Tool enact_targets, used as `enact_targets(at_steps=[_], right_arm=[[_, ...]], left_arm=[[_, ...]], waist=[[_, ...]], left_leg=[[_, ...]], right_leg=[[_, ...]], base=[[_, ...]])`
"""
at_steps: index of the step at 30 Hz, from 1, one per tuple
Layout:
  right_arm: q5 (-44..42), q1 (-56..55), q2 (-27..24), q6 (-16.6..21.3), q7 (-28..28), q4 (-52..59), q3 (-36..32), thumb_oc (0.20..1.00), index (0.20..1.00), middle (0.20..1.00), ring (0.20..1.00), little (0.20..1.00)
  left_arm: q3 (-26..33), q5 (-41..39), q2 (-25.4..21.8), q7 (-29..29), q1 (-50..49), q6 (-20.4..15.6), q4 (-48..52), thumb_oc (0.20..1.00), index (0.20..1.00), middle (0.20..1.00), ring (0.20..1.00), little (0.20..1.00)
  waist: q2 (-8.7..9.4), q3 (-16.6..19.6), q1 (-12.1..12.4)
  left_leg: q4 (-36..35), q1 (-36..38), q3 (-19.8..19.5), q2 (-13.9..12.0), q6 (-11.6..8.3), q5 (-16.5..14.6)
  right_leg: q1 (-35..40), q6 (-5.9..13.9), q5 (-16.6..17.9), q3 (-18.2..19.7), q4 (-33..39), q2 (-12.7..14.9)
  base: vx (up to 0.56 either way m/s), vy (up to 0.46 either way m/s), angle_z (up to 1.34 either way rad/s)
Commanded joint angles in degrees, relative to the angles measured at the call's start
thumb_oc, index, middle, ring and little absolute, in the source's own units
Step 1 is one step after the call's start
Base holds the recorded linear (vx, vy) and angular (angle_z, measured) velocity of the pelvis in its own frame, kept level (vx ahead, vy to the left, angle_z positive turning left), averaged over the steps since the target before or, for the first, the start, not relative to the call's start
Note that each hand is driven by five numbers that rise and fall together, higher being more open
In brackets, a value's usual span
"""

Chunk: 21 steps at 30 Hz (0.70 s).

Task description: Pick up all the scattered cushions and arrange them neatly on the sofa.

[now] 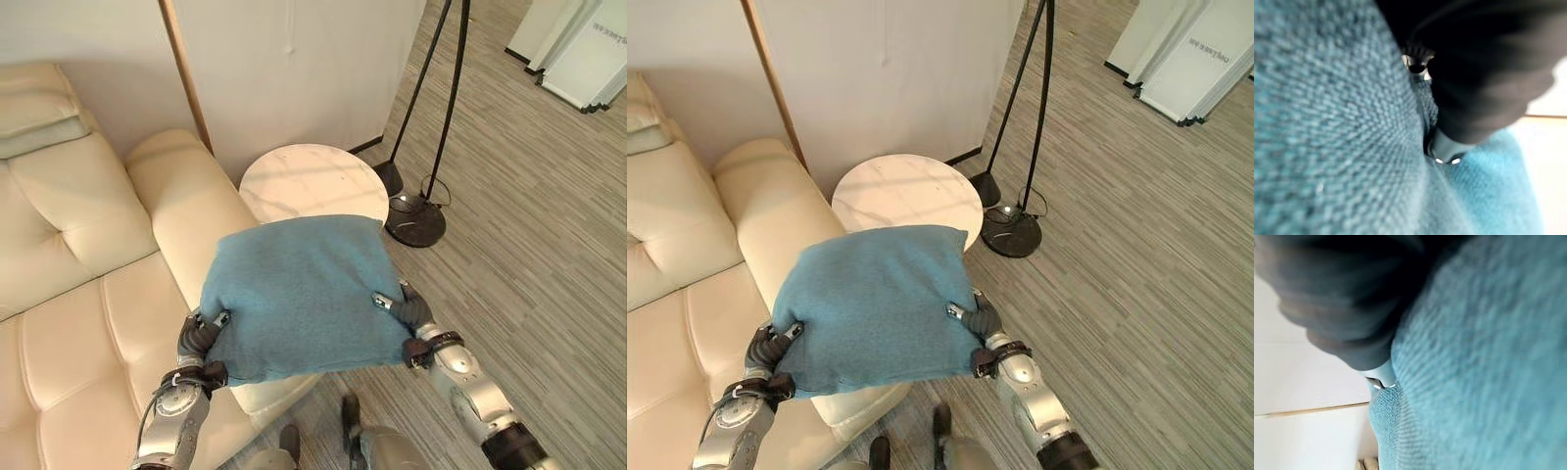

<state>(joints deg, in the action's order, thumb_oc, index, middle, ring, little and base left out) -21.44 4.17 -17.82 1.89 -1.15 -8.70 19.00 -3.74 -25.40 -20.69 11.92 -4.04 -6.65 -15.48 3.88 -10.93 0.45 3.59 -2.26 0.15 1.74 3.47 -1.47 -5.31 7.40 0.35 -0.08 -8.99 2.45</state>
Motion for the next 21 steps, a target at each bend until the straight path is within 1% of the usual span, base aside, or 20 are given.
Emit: enact_targets(at_steps=[1, 3, 5, 6, 7, 8, 9, 10, 11, 12, 13, 15, 17, 18, 19, 20, 21], right_arm=[[0.4, 2.8, 2.5, 7.3, 2.2, 8.2, -2.2, 0.200, 0.200, 0.200, 0.200, 0.200], [0.3, 2.6, 2.8, 7.4, 1.7, 8.0, -3.3, 0.200, 0.200, 0.200, 0.200, 0.200], [0.2, 3.3, 2.7, 7.9, 1.2, 8.6, -3.7, 0.200, 0.200, 0.200, 0.200, 0.200], [-0.2, 3.3, 2.6, 8.2, 0.8, 9.1, -4.1, 0.200, 0.200, 0.200, 0.200, 0.200], [-0.5, 3.4, 2.5, 8.3, 0.5, 9.1, -4.2, 0.200, 0.200, 0.200, 0.200, 0.200], [-0.6, 3.7, 2.0, 8.5, 0.1, 9.1, -4.4, 0.200, 0.200, 0.200, 0.200, 0.200], [-0.5, 3.8, 1.4, 8.4, -0.3, 8.8, -4.7, 0.200, 0.200, 0.200, 0.200, 0.200], [-0.2, 3.1, 0.7, 8.4, -0.2, 9.2, -5.3, 0.200, 0.200, 0.200, 0.200, 0.200], [-0.2, 3.2, 0.7, 8.4, -0.2, 9.2, -5.3, 0.200, 0.200, 0.200, 0.200, 0.200], [-1.2, 1.0, 0.5, 7.8, 0.4, 9.8, -6.1, 0.200, 0.200, 0.200, 0.200, 0.200], [-1.2, 1.0, 0.5, 7.8, 0.4, 9.8, -6.1, 0.200, 0.200, 0.200, 0.200, 0.200], [-0.9, -0.4, 0.3, 7.8, 0.9, 10.1, -6.6, 0.200, 0.200, 0.200, 0.200, 0.200], [-0.3, -1.3, 0.0, 7.8, 1.0, 10.4, -7.4, 0.200, 0.200, 0.200, 0.200, 0.200], [-0.3, -1.3, 0.0, 7.8, 1.0, 10.4, -7.4, 0.200, 0.200, 0.200, 0.200, 0.200], [-0.2, -1.8, 0.0, 7.8, 0.7, 10.8, -8.3, 0.200, 0.200, 0.200, 0.200, 0.200], [-0.2, -1.8, 0.0, 7.8, 0.7, 10.8, -8.3, 0.200, 0.200, 0.200, 0.200, 0.200], [0.2, -2.2, 0.1, 7.7, 0.3, 11.1, -8.7, 0.200, 0.200, 0.200, 0.200, 0.200]], left_arm=[[1.0, 0.8, -1.9, -1.1, 2.1, -4.9, 8.8, 0.200, 0.200, 0.200, 0.200, 0.200], [1.0, 0.8, -1.4, -1.3, 1.6, -4.9, 9.2, 0.200, 0.200, 0.200, 0.200, 0.200], [0.9, 0.8, -1.6, -1.3, 1.5, -4.6, 9.6, 0.200, 0.200, 0.200, 0.200, 0.200], [0.7, 0.7, -1.5, -1.3, 1.5, -4.6, 10.1, 0.200, 0.200, 0.200, 0.200, 0.200], [0.5, 0.6, -1.4, -1.3, 1.6, -4.6, 10.3, 0.200, 0.200, 0.200, 0.200, 0.200], [0.5, 0.4, -1.2, -1.2, 2.0, -4.5, 10.5, 0.200, 0.200, 0.200, 0.200, 0.200], [0.1, 0.2, -0.8, -1.3, 2.3, -4.4, 10.9, 0.200, 0.200, 0.200, 0.200, 0.200], [-0.6, 0.2, -0.3, -1.7, 2.5, -4.0, 11.3, 0.200, 0.200, 0.200, 0.200, 0.200], [-0.6, 0.2, -0.3, -1.7, 2.5, -4.0, 11.3, 0.200, 0.200, 0.200, 0.200, 0.200], [-1.2, 0.4, -0.6, -4.2, 1.1, -3.7, 12.4, 0.200, 0.200, 0.200, 0.200, 0.200], [-1.1, 0.4, -0.6, -4.2, 1.1, -3.7, 12.4, 0.200, 0.200, 0.200, 0.200, 0.200], [-1.4, 0.5, -0.5, -4.9, 0.8, -3.8, 12.8, 0.200, 0.200, 0.200, 0.200, 0.200], [-2.5, 0.5, -0.3, -5.0, 1.1, -3.6, 13.2, 0.200, 0.200, 0.200, 0.200, 0.200], [-2.5, 0.5, -0.3, -5.0, 1.1, -3.6, 13.2, 0.200, 0.200, 0.200, 0.200, 0.200], [-3.3, 0.9, -0.3, -4.9, 1.6, -3.4, 13.1, 0.200, 0.200, 0.200, 0.200, 0.200], [-3.3, 0.9, -0.3, -4.9, 1.6, -3.4, 13.1, 0.200, 0.200, 0.200, 0.200, 0.200], [-3.6, 1.1, -0.2, -5.6, 1.3, -3.3, 13.5, 0.200, 0.200, 0.200, 0.200, 0.200]], waist=[[1.52, 3.6, 2.3], [1.97, 4.5, 3.4], [2.05, 4.2, 5.0], [1.47, 3.6, 5.4], [0.85, 3.1, 5.5], [0.20, 2.0, 5.6], [-0.44, 0.9, 5.2], [-0.76, 0.2, 3.9], [-0.91, 0.4, 3.9], [-0.60, 0.8, 1.1], [-0.66, 0.9, 1.1], [-0.22, 1.5, -0.1], [-0.24, 2.6, -1.6], [-0.24, 2.6, -1.6], [-0.35, 2.8, -2.6], [-0.34, 2.8, -2.6], [-0.87, 3.5, -3.4]], left_leg=[[-5.8, -3.4, -1.3, 1.1, -3.38, 4.5], [-5.5, -5.1, -2.4, 1.6, -3.86, 5.2], [-5.5, -7.9, -3.1, 2.0, -5.32, 7.6], [-5.4, -10.1, -3.5, 2.2, -6.47, 9.5], [-5.5, -11.5, -3.9, 2.3, -7.22, 10.4], [-5.1, -13.2, -4.3, 2.7, -8.05, 11.2], [-3.8, -14.9, -3.8, 3.0, -8.44, 10.9], [-2.2, -15.0, -0.7, 2.8, -7.59, 9.4], [-2.1, -15.3, -0.8, 2.7, -7.61, 9.5], [3.1, -12.7, 5.1, 1.1, -5.04, 3.0], [3.1, -12.9, 5.0, 1.1, -5.05, 3.1], [4.4, -10.5, 6.2, 0.4, -4.95, 0.2], [3.0, -7.8, 8.9, -1.2, -5.01, -0.3], [3.0, -7.8, 8.9, -1.2, -5.01, -0.3], [1.5, -6.4, 13.1, -2.6, -5.24, -0.2], [1.4, -6.3, 13.1, -2.6, -5.24, -0.2], [-1.8, -4.3, 15.8, -3.4, -5.37, 0.0]], right_leg=[[1.4, -1.68, -3.0, 2.7, -8.2, -2.5], [4.1, -2.29, -4.4, 4.0, -6.0, -3.3], [6.7, -3.79, -8.6, 4.0, 0.4, -4.1], [6.6, -4.71, -9.5, 4.4, 2.1, -5.0], [5.9, -5.28, -9.9, 4.6, 2.9, -5.7], [5.3, -5.69, -9.6, 4.5, 3.3, -6.1], [4.3, -5.83, -9.2, 3.6, 3.3, -6.1], [3.3, -5.47, -8.5, 1.7, 3.2, -5.2], [3.1, -5.48, -8.3, 1.6, 3.3, -5.4], [1.7, -4.31, -6.4, -3.9, 4.5, -1.6], [1.5, -4.33, -6.2, -4.0, 4.6, -1.7], [1.7, -3.86, -5.5, -6.5, 5.6, -0.1], [1.8, -3.48, -4.6, -9.6, 6.8, 1.0], [1.8, -3.48, -4.6, -9.6, 6.8, 1.0], [2.4, -3.13, -4.0, -12.5, 7.7, 1.9], [2.5, -3.13, -4.0, -12.5, 7.7, 1.9], [3.1, -2.54, -3.7, -14.3, 8.7, 2.2]], base=[[-0.13, -0.123, 0.74], [-0.12, -0.127, 0.80], [-0.20, -0.144, 0.51], [-0.28, -0.131, 0.66], [-0.33, -0.109, 0.90], [-0.36, -0.071, 1.02], [-0.39, -0.018, 1.01], [-0.27, 0.005, 0.99], [-0.32, 0.088, 1.43], [-0.20, 0.076, 1.22], [-0.23, 0.098, 1.30], [-0.04, 0.064, 1.01], [0.00, 0.074, 0.75], [0.00, 0.078, 0.93], [-0.01, 0.044, 1.07], [0.05, 0.155, 0.74], [0.09, 0.162, 0.74]])
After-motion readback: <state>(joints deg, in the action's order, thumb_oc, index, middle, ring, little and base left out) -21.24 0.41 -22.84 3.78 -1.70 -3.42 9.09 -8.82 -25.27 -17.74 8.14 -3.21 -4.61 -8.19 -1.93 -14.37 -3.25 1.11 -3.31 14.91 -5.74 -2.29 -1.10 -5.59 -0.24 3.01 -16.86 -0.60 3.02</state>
